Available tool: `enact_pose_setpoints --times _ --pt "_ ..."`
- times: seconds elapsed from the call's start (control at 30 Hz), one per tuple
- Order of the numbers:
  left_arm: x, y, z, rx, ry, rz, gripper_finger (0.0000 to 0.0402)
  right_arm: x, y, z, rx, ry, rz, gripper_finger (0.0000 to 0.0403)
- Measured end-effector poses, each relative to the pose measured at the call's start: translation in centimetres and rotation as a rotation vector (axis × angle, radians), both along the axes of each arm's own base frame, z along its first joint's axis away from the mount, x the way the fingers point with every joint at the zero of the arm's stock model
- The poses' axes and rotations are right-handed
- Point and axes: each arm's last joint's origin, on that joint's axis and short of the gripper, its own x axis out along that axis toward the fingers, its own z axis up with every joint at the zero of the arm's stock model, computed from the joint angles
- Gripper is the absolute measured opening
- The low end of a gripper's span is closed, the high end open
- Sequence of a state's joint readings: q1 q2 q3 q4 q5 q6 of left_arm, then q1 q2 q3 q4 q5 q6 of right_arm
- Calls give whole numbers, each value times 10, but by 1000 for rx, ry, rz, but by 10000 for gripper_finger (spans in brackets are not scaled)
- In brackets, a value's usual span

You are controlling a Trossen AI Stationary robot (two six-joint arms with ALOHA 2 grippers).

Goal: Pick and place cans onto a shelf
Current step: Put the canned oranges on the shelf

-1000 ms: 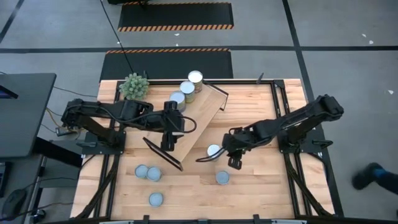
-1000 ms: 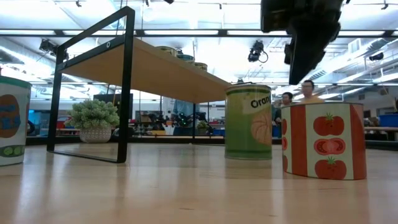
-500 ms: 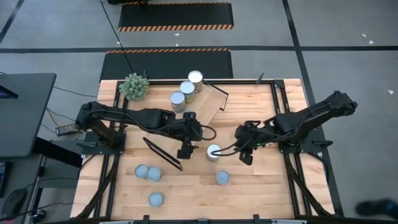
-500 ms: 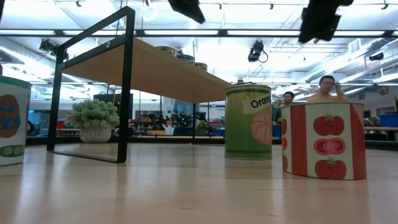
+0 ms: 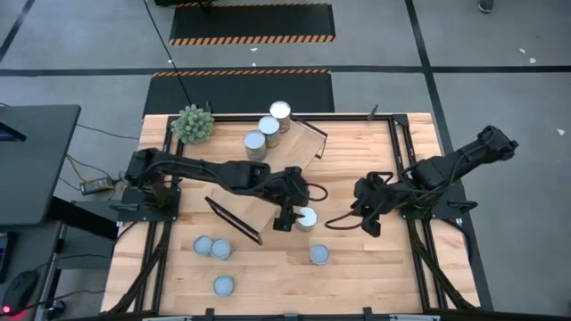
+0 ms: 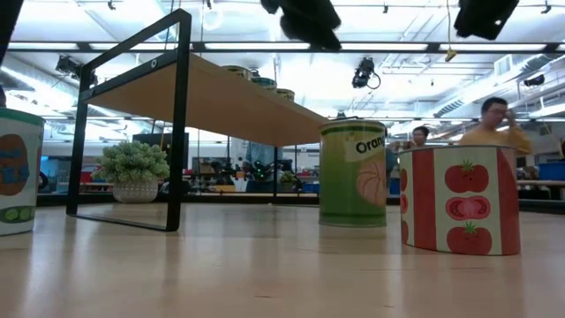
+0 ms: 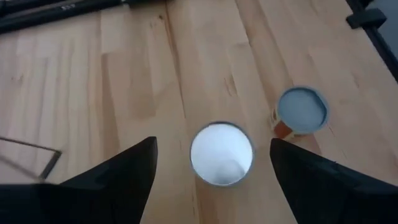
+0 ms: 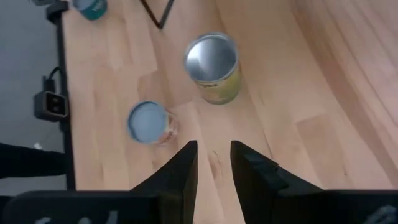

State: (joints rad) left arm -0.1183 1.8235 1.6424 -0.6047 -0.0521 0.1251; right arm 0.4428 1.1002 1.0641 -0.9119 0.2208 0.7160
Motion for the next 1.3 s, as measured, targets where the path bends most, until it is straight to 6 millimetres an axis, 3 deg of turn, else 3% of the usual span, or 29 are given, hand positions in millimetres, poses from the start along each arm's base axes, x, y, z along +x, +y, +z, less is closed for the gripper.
enact_pose_setpoints --times 0.4,0.63,0.8,1.3 --pt "25 -3 -42 -65 69 -6 317 -15 3 8 -18 -44 10 103" --pt "40 -4 -32 -79 93 -34 317 -14 3 8 -21 -48 15 103" --pt "51 5 -41 -71 170 -10 317 -14 3 8 -8 -49 15 103" --pt "54 11 -48 -9 190 -101 317 -13 4 9 -2 -66 11 103"
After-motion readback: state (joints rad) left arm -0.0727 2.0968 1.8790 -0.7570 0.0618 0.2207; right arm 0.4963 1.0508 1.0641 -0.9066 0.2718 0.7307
